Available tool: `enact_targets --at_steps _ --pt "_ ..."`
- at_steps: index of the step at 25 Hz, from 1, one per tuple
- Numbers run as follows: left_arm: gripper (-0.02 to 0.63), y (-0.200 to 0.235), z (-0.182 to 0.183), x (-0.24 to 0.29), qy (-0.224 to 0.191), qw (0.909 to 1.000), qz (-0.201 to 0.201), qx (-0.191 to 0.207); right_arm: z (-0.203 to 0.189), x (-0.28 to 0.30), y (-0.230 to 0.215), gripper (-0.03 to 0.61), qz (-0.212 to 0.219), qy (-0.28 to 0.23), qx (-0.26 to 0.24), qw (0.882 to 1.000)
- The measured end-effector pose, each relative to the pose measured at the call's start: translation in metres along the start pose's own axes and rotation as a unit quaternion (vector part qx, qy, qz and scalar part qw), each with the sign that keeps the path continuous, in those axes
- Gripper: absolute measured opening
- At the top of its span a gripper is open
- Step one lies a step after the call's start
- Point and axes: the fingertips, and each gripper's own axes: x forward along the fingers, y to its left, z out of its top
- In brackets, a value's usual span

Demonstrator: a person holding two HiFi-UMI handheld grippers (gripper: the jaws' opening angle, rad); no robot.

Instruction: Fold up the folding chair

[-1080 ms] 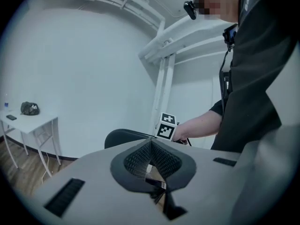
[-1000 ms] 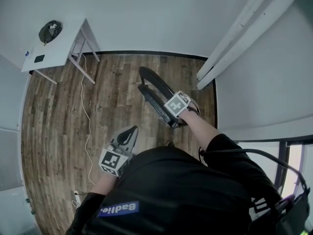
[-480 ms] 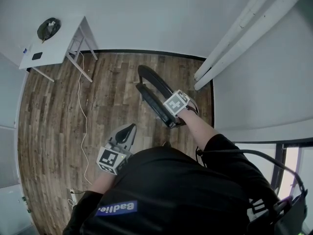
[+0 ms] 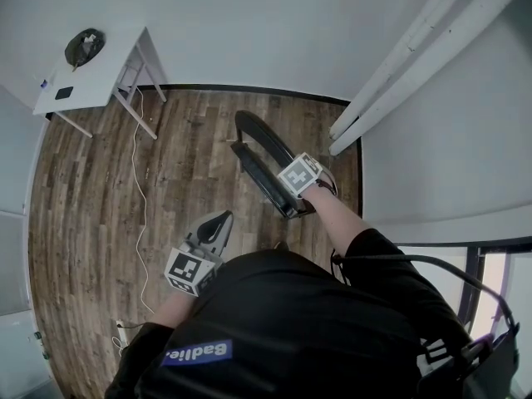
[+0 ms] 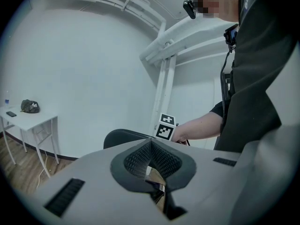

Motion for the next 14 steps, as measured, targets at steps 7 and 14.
enact_targets --at_steps 7,14 --pt "0.005 -0.0020 -0.0029 -0.0011 0.004 1.0000 0.003 0.000 -0.0005 -0.0008 0.0004 0.067 -0.001 0.000 -0.001 1.000" --pt "0.005 -0.0047 -0.0059 -0.0043 0.005 0.9999 0.008 -0.004 -0.0036 -0.0014 -0.0007 0.067 0.000 0.000 0.000 1.000"
